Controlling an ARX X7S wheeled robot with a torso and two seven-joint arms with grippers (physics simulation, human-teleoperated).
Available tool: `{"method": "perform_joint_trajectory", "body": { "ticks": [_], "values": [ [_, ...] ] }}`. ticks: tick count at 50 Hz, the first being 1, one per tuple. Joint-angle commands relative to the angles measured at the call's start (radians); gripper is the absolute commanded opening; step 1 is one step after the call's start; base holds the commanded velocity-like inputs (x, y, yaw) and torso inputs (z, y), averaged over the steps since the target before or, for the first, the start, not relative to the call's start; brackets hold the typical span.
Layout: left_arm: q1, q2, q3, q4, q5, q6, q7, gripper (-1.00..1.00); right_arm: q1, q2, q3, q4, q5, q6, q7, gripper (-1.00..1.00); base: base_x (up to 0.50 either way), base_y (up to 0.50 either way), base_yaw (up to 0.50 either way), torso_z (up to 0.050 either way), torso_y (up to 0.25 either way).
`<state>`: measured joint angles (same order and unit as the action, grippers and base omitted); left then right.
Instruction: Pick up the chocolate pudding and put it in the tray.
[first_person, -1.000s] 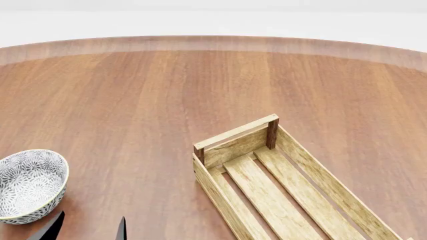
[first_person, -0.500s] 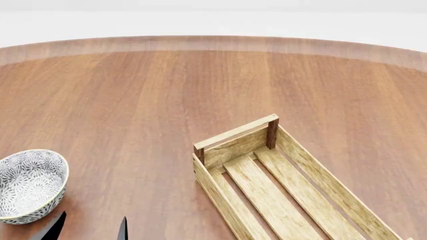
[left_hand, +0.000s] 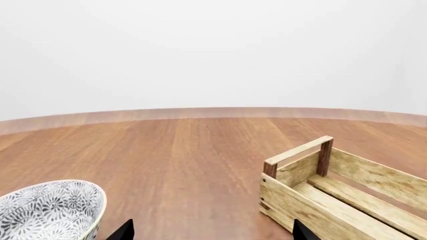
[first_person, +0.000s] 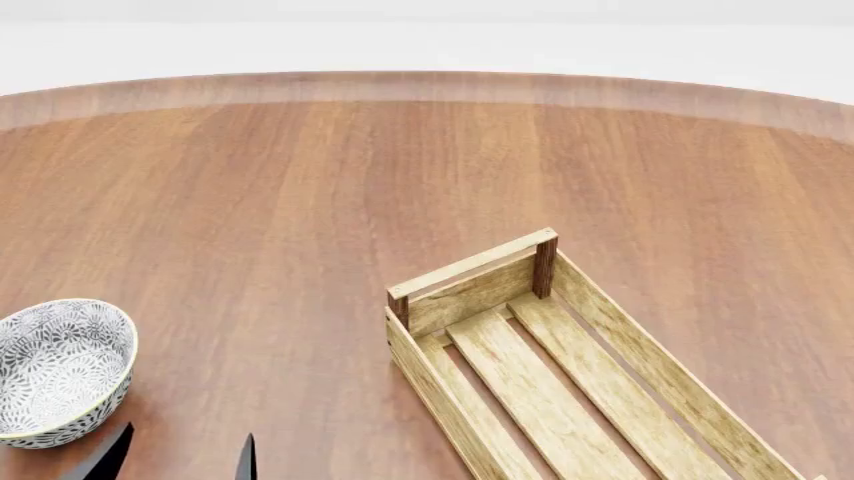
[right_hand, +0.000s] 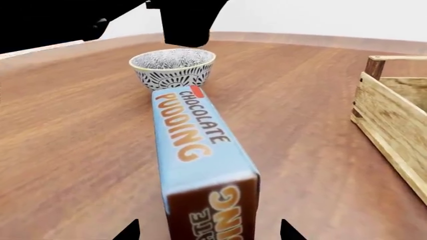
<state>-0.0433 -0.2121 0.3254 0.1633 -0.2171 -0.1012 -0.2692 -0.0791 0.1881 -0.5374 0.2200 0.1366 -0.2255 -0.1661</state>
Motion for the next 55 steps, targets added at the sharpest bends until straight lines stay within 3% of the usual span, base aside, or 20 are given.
{"method": "perform_joint_trajectory", "body": {
  "ticks": [1, 54, 55],
  "values": [
    [-0.003, -0.005, 0.002, 0.003, -0.008, -0.002, -0.005, 1.00, 0.021, -0.016, -0.014, 0.043, 0.000, -0.010, -0.002, 1.00, 0.00, 0.00, 0.00, 0.000, 0.000],
    [-0.008, -0.022, 0.023, -0.012, -0.030, 0.016, -0.021, 1.00, 0.102, -0.048, -0.045, 0.171, 0.024, -0.037, 0.004, 1.00, 0.00, 0.00, 0.00, 0.000, 0.000],
    [-0.005, -0.024, 0.023, -0.002, -0.031, 0.012, -0.023, 1.00, 0.103, -0.050, -0.041, 0.173, 0.020, -0.042, 0.015, -1.00, 0.00, 0.00, 0.00, 0.000, 0.000]
  ]
}}
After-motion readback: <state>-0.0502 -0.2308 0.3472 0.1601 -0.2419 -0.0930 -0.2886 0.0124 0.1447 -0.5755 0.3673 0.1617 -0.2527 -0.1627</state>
